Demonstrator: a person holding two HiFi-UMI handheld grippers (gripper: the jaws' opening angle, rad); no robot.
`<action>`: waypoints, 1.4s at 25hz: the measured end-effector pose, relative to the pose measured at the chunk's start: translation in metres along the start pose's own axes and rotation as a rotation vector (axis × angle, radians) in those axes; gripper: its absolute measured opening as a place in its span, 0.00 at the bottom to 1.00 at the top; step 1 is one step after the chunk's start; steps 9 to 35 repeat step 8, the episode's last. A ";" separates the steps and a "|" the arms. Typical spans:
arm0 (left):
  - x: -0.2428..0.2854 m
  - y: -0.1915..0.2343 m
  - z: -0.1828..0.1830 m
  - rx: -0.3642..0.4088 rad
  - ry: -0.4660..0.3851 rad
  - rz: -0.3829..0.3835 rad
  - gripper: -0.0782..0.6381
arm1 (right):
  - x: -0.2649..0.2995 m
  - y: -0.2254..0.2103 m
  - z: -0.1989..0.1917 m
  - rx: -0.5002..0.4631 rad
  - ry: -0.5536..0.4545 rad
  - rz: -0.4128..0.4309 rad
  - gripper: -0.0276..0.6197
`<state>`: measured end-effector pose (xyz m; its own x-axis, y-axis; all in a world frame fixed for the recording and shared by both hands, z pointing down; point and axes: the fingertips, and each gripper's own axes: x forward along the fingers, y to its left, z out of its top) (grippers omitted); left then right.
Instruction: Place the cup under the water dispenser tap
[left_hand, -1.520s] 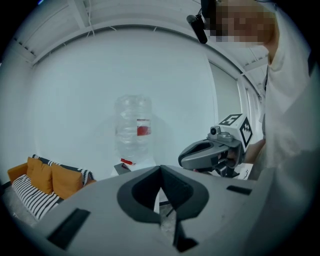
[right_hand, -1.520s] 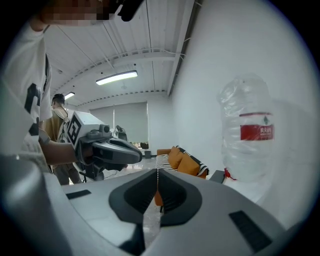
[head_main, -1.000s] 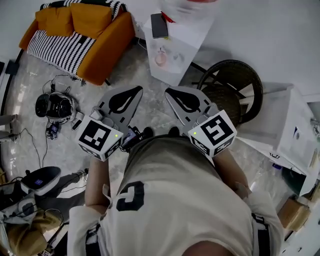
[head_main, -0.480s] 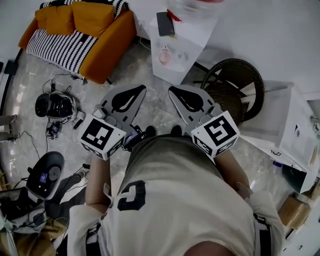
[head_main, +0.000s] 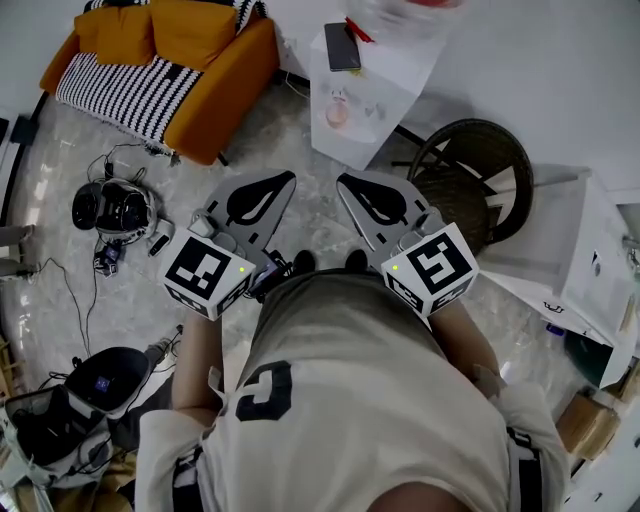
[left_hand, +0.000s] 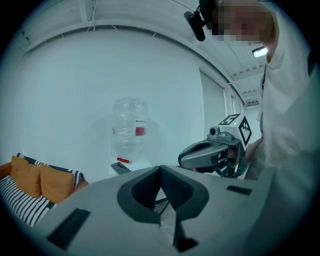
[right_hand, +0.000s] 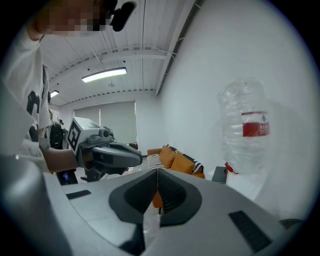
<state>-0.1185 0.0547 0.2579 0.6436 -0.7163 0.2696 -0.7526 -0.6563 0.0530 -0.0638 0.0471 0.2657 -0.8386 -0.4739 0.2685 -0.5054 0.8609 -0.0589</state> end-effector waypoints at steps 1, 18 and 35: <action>-0.001 0.002 0.000 -0.001 0.000 -0.001 0.19 | 0.002 0.001 0.000 -0.002 0.003 -0.001 0.09; -0.007 0.019 -0.003 -0.002 0.001 -0.017 0.19 | 0.018 0.002 0.007 -0.003 -0.003 -0.025 0.09; -0.007 0.019 -0.003 -0.002 0.001 -0.017 0.19 | 0.018 0.002 0.007 -0.003 -0.003 -0.025 0.09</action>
